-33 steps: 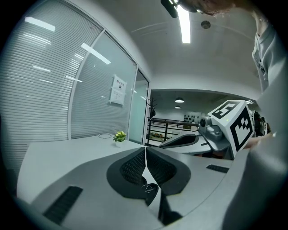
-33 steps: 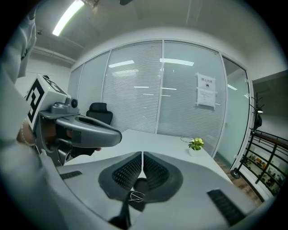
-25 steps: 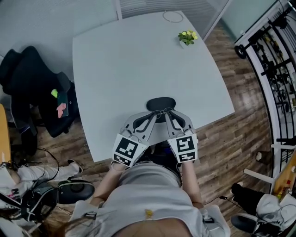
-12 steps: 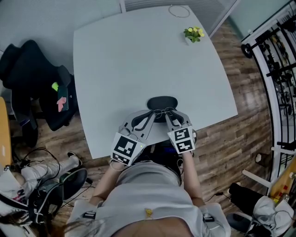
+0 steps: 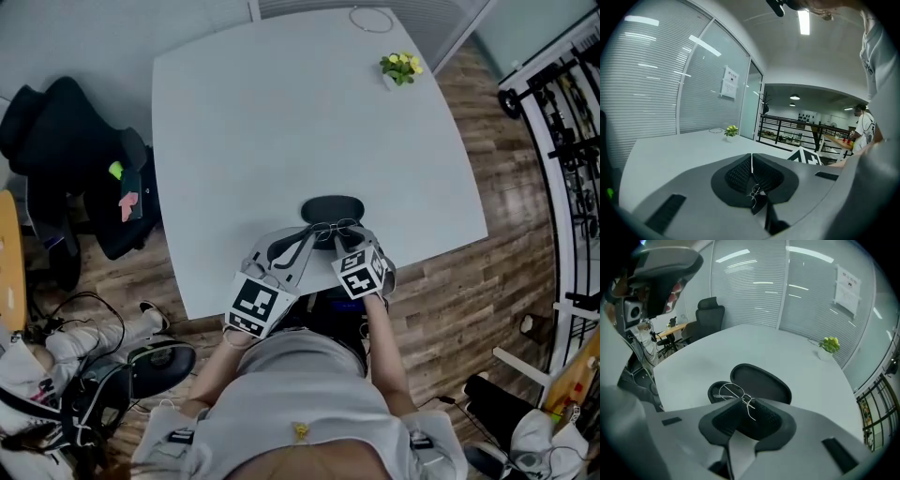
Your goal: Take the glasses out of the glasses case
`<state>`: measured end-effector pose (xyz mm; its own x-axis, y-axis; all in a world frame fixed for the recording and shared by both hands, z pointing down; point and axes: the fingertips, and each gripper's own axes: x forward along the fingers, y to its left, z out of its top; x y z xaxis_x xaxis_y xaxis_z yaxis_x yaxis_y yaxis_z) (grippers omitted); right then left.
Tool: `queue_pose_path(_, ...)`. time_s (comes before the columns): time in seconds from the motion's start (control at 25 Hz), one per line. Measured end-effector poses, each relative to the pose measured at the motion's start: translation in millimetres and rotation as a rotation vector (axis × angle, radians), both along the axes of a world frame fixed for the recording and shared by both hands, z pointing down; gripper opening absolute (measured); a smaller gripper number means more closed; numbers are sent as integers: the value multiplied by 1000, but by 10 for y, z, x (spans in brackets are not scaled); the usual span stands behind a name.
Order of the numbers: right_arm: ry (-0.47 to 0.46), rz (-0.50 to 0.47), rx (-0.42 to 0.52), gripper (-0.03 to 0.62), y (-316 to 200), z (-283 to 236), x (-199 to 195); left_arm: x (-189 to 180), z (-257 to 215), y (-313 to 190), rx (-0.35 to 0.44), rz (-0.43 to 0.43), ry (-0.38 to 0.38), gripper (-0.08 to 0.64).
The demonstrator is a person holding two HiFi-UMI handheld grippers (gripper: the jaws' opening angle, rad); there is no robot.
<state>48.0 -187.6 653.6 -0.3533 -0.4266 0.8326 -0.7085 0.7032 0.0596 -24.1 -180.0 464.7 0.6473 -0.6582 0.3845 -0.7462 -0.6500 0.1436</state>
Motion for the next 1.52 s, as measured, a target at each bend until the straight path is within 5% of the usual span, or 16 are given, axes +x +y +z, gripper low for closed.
queue_pose_path(0.44,82,-33,-69,87,-31,366,-1,-111,49,1,-12,-32,-20,31)
queue_pose_path(0.72,161,-80,-39,31,-61,437,-12,-187,65,-31,-17,-51,-16,31)
queue_pose_path(1.52,76,7,37,28,-160,-4,56,-59,58,-17,-13,-11,-17,31)
